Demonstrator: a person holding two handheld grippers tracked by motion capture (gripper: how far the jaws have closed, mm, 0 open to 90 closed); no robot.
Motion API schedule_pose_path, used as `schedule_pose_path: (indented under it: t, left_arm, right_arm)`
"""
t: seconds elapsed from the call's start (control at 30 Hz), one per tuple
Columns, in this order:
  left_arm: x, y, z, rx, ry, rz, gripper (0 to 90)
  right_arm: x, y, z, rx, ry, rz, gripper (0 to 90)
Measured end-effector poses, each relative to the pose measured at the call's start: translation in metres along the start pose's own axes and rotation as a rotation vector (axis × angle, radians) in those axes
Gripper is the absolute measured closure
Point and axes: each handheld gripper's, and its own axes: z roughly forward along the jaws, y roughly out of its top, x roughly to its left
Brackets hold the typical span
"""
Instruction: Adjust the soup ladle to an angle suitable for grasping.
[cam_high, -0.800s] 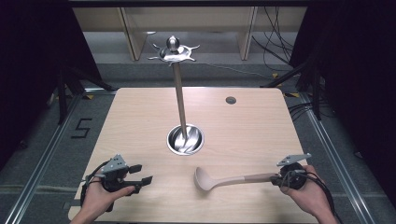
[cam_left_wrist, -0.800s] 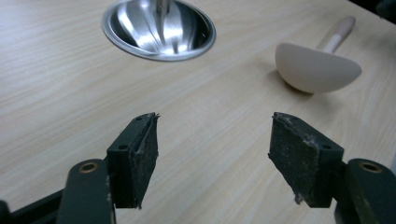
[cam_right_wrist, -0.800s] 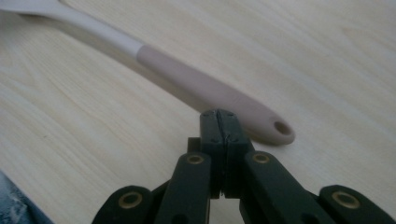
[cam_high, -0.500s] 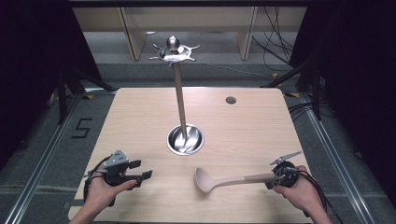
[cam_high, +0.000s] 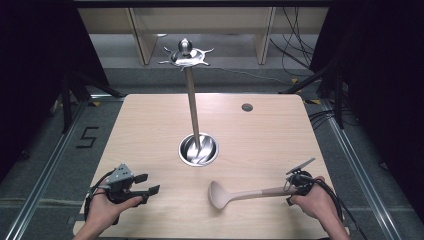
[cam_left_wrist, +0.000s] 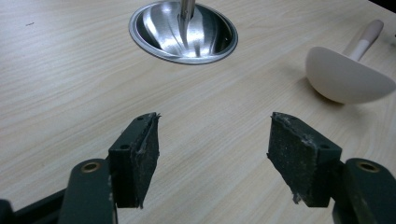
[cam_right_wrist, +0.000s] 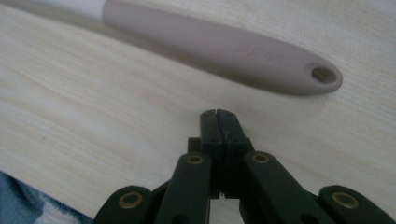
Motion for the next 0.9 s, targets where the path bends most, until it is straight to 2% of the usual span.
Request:
schedule_pose_path:
  t: [0.07,0.13,0.17,0.2,0.23,0.3,0.33,0.37,0.47,0.5,0.57,0.6,0.63,0.77,0.83,0.9]
  left_arm:
    - [-0.001,0.001,0.002,0.007,-0.002,-0.006,32.9]
    - [-0.001,0.000,0.002,0.014,-0.015,-0.009,32.9]
    - [-0.001,0.000,0.002,0.016,-0.016,-0.009,32.9]
    - [0.000,-0.001,0.002,0.019,-0.014,-0.012,32.9]
    - [0.000,-0.001,0.002,0.019,-0.014,-0.012,32.9]
    - [0.000,-0.001,0.003,0.015,-0.004,-0.018,32.9]
    - [0.001,-0.001,0.002,0.018,-0.007,-0.015,32.9]
    - [0.000,-0.002,0.003,0.016,-0.010,-0.027,33.0]
    - [0.000,-0.002,0.003,0.015,-0.005,-0.029,33.1]
    - [0.001,-0.002,0.003,0.021,-0.005,-0.024,33.2]
    - [0.001,-0.002,0.003,0.027,-0.007,-0.024,33.2]
    - [0.001,-0.002,0.004,0.020,-0.003,-0.011,33.1]
    - [0.000,-0.002,0.004,0.017,-0.003,-0.025,33.1]
    - [0.001,-0.002,0.004,0.020,-0.006,-0.015,33.1]
    - [0.001,-0.002,0.004,0.022,-0.005,-0.037,33.1]
    - [0.002,-0.003,0.004,0.025,-0.002,-0.032,33.2]
  right_arm:
    - [-0.005,0.004,0.003,0.004,-0.008,0.023,90.0]
    - [-0.008,0.006,0.005,-0.007,-0.011,0.026,90.0]
    - [-0.010,0.007,0.005,0.006,-0.013,0.029,90.0]
    - [-0.013,0.010,0.006,-0.002,-0.004,-0.004,90.0]
    - [-0.012,0.011,0.007,0.012,-0.019,0.040,90.0]
    - [-0.013,0.012,0.008,0.005,-0.023,0.045,90.0]
    - [-0.013,0.014,0.008,0.011,-0.020,0.036,90.0]
    - [-0.015,0.018,0.009,-0.014,-0.027,0.010,90.0]
    - [-0.011,0.025,0.006,0.012,-0.040,0.058,90.0]
    - [-0.011,0.028,0.006,0.004,-0.039,0.062,90.0]
    - [-0.011,0.034,0.006,0.004,-0.054,0.062,90.0]
    - [-0.011,0.037,0.007,-0.005,-0.050,0.067,90.0]
    - [-0.011,0.040,0.008,-0.004,-0.055,0.069,90.0]
    - [-0.011,0.052,0.010,-0.014,-0.072,0.064,90.0]
    - [-0.012,0.059,0.012,-0.016,-0.073,0.064,90.0]
    - [-0.012,0.066,0.013,-0.021,-0.079,0.059,90.0]
